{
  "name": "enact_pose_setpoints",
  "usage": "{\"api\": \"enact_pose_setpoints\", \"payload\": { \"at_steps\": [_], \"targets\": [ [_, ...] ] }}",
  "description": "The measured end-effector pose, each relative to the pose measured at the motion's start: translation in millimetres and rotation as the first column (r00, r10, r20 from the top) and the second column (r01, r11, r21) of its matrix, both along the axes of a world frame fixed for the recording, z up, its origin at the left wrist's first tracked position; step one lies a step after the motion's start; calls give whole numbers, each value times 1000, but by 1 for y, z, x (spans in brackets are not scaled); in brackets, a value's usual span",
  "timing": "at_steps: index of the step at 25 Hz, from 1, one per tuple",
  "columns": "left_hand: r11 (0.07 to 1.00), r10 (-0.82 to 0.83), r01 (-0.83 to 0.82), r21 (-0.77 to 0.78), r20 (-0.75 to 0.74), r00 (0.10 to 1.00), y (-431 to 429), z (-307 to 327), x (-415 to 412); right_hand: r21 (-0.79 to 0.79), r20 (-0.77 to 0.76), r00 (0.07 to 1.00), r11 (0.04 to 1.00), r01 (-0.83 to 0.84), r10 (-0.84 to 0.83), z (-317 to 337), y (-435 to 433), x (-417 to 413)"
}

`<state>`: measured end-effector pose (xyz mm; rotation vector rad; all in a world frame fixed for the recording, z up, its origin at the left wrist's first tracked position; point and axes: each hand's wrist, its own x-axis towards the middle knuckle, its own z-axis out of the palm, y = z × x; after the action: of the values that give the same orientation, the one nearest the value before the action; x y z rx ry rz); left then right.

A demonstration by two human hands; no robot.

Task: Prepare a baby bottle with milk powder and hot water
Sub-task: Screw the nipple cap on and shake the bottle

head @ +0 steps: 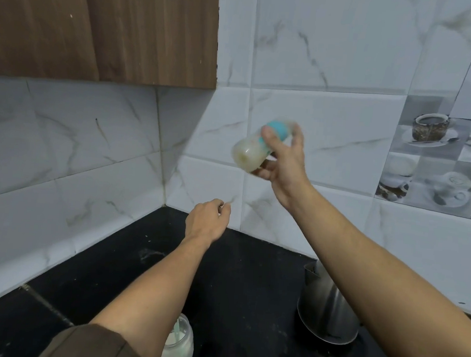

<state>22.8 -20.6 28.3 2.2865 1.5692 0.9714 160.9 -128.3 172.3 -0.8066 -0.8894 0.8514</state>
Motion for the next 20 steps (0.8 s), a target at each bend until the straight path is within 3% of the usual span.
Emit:
{"api": "enact_pose_setpoints", "payload": {
  "at_steps": [2, 3, 5, 7, 8, 9, 11, 13, 14, 16, 18, 19, 20],
  "targets": [
    [1000, -9, 9, 1, -1, 1000, -1, -1, 2, -4, 273, 957, 995, -97, 95, -9, -6, -10],
    [1000, -13, 13, 10, -2, 1000, -2, 1, 3, 23, 286, 953, 994, -109, 98, -10, -6, -10],
    [1000, -17, 17, 19, -2, 1000, -2, 4, 3, 66, 56, 998, 998, 4, -8, -3, -3, -8],
    [1000, -12, 12, 19, 6, 1000, -2, 4, 1, 51, -253, 963, 993, 107, -91, 8, 5, 4],
    [1000, -5, 4, 17, 9, 1000, -2, 5, 0, 56, -295, 953, 994, 96, -75, 11, 7, 7],
    [1000, 3, -3, 11, 11, 1000, -3, 6, -1, 44, -237, 971, 998, 42, -30, 11, 7, 8],
    [1000, 7, -7, 0, 10, 1000, -1, 6, -2, -30, 104, 988, 994, -108, 111, 2, 0, 1],
    [1000, 4, -4, -1, 1, 1000, -1, 7, -3, -59, 381, 896, 973, -222, 228, -9, -6, -5],
    [1000, 3, -3, -1, -1, 1000, -2, 8, -4, -31, 363, 907, 976, -215, 212, -11, -5, -5],
    [1000, 4, -4, -5, 10, 1000, -1, 8, -7, 18, 62, 997, 998, -57, 56, -3, 2, 1],
    [1000, 22, -22, -2, 8, 1000, -1, 7, -12, 35, -192, 981, 999, 0, 7, 5, 10, 8],
    [1000, 30, -30, 0, 1, 1000, -2, 7, -13, 28, -169, 985, 999, -30, 35, 4, 10, 8],
    [999, 35, -35, -3, -2, 999, -1, 6, -14, 0, -49, 995, 997, -83, 83, 2, 8, 6]
  ]
}}
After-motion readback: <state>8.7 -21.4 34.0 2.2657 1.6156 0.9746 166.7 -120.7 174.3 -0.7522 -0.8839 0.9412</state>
